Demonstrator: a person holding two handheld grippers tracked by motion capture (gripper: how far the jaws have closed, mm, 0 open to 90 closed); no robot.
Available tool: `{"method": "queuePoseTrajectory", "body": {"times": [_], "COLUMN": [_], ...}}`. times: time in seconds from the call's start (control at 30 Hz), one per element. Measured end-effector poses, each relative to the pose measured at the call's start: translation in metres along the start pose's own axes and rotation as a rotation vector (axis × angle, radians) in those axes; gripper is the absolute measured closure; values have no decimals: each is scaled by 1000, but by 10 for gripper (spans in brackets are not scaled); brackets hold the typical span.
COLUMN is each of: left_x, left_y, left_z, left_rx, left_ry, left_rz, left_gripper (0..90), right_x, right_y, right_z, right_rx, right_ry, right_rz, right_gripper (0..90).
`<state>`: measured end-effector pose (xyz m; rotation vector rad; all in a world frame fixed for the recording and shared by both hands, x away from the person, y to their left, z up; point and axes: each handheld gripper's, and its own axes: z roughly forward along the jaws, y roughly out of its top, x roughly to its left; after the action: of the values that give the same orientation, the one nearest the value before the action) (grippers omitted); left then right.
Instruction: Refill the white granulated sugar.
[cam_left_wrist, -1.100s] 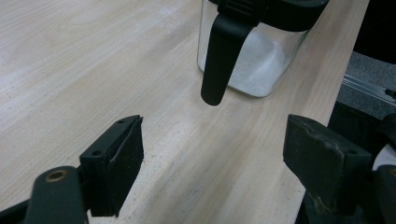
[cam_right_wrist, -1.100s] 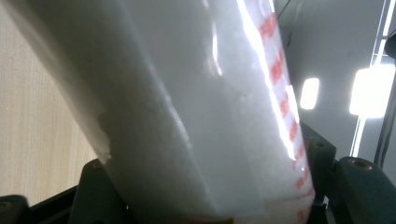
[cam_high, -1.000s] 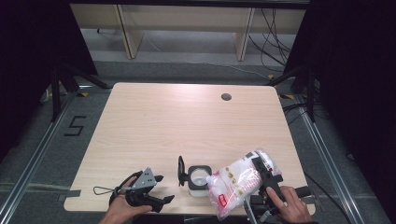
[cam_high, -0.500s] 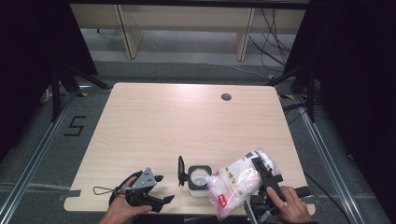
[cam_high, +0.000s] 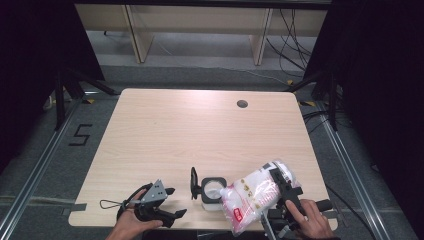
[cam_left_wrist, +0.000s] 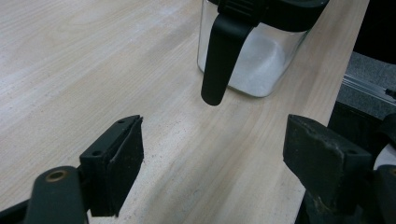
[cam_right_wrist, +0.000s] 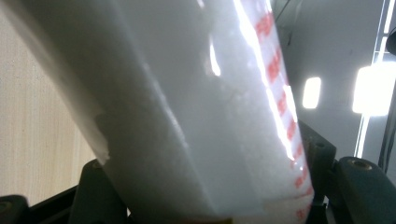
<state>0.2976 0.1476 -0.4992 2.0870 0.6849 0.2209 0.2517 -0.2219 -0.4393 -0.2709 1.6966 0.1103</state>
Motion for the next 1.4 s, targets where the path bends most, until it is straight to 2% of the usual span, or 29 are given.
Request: {"method": "queuePoseTrajectory", "body": {"times": [0.1,0.17,0.2,0.23,0.3,0.33,0.37,0.5,0.57,0.63,0.83,0.93,0.97,1.0,1.03,1.07,1.17,1.2,1.27,1.33,1.4], "left_x": [0,-1,0,0,0,0,1,0,0,1,0,0,1,1,1,1,1,1,1,0,0], "left_y": [0,0,0,0,0,0,0,0,0,0,0,0,0,0,0,0,0,0,0,0,0], "left_z": [0,0,0,0,0,0,0,0,0,0,0,0,0,-1,-1,0,-1,-1,-1,0,0], "left_rx": [1,-5,2,-2,-3,-4,-1,-6,-8,1,-7,-8,-4,-3,-5,-4,-11,-13,-11,-9,-10], "left_ry": [-1,1,5,2,1,3,6,5,3,8,6,7,6,9,10,10,10,10,11,9,7], "left_rz": [-13,-13,-2,-8,-13,0,6,-17,-17,-5,-19,-19,-9,-9,-15,-16,-5,-8,-11,-14,-20], "left_gripper": [198,198,198,198,198,198,198,198,198,198,197,197,197,196,196,196,196,196,196,196,196], "right_x": [0,-1,0,0,-1,-1,1,0,0,0,-1,0,2,2,-1,-2,-2,1,1,-3,-1], "right_y": [0,0,-1,0,0,0,-1,0,0,-1,-1,-1,-1,-1,0,1,1,0,0,1,1], "right_z": [0,-1,0,-2,-1,-1,0,0,0,0,0,-1,-1,0,0,-2,-1,-2,-2,-2,-2], "right_rx": [-1,24,3,23,19,16,-3,2,-5,2,-6,7,15,10,-7,17,14,24,25,18,19], "right_ry": [0,22,2,15,11,13,-4,0,-5,0,-11,4,6,3,-6,7,5,7,7,7,7], "right_rz": [4,-1,2,0,0,0,5,3,-10,2,-12,-3,30,16,-27,-30,-22,19,27,-32,-20], "right_gripper": [382,382,382,382,382,382,382,382,382,382,382,382,382,382,382,382,382,382,382,382,383]}}
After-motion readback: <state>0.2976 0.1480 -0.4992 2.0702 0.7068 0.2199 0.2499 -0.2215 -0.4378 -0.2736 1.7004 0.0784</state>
